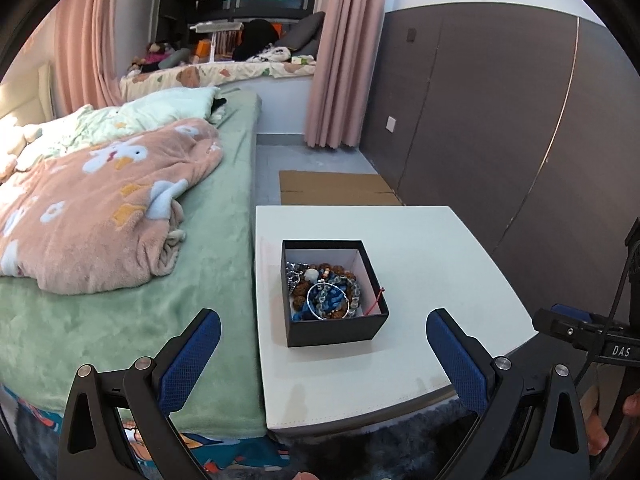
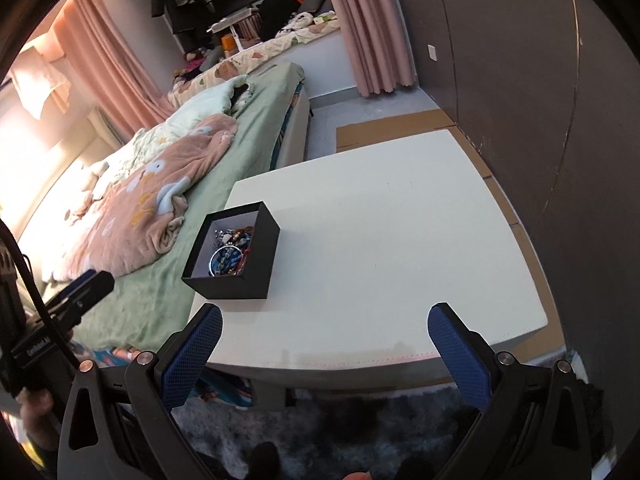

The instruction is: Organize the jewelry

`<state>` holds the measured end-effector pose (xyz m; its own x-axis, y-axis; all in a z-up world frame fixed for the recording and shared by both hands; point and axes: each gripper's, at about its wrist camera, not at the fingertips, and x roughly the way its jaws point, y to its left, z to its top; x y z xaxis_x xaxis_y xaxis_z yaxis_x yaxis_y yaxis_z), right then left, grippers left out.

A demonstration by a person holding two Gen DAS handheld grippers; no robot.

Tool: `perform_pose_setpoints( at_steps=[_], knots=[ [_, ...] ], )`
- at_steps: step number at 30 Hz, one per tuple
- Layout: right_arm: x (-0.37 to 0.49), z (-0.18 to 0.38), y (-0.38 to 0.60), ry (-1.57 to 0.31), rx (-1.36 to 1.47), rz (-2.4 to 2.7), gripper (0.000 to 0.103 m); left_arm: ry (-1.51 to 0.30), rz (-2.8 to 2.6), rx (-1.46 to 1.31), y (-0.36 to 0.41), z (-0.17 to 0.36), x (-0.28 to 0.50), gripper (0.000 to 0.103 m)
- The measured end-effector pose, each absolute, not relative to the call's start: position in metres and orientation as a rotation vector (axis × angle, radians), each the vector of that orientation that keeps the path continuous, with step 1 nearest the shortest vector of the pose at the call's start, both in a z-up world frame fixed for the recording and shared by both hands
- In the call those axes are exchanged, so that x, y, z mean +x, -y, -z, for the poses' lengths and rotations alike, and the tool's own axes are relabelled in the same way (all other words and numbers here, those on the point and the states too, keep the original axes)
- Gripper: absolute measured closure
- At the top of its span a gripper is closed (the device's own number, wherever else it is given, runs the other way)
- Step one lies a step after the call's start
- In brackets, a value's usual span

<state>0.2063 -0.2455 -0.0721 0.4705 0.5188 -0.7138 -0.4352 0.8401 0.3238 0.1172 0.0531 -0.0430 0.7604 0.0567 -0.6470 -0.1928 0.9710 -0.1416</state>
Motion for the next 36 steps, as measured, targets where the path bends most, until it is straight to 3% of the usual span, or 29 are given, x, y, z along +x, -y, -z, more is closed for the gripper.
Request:
perform_pose_setpoints(
  at_steps=[36],
  knots=[
    [0.196, 0.062, 0.253, -0.858, 0.117, -0.554, 0.0, -0.632, -0.134, -0.173, -0.041, 0.031, 0.108, 0.0]
  ],
)
